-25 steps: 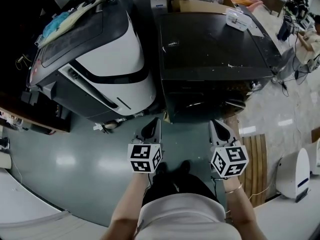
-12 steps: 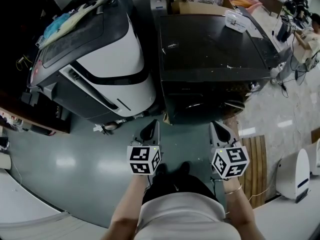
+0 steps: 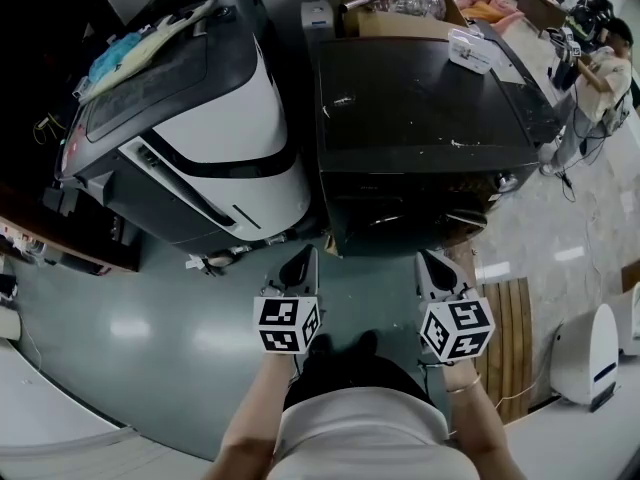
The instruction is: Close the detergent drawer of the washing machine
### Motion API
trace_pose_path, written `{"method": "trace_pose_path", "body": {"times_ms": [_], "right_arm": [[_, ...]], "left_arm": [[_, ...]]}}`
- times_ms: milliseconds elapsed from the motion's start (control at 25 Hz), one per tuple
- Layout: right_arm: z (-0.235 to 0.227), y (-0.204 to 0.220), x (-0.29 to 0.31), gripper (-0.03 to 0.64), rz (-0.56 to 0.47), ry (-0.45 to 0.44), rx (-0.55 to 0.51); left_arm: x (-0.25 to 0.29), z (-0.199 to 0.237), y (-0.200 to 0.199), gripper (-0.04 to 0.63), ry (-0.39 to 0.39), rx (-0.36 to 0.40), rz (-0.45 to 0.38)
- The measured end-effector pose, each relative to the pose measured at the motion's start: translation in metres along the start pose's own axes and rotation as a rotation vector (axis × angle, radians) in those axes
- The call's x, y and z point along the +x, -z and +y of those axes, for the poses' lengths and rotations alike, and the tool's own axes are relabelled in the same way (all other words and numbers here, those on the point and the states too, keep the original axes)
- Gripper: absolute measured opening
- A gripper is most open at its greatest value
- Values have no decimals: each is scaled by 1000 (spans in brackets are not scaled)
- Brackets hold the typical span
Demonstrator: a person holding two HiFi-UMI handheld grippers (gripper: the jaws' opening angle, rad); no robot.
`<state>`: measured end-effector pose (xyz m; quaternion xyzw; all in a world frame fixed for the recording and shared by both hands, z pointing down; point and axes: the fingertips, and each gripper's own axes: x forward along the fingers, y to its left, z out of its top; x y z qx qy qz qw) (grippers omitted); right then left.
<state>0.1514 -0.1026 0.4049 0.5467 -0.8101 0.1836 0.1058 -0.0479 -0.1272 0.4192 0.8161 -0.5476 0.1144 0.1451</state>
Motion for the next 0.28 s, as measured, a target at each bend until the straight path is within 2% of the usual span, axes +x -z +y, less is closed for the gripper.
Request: {"method": "trace_pose_path", "body": {"times_ms": [280], "right_arm": [[-2,-6,3,2,-6,-15,-11]], "left_arm": [[6,-3,-1,-5,-2,0,3]]}}
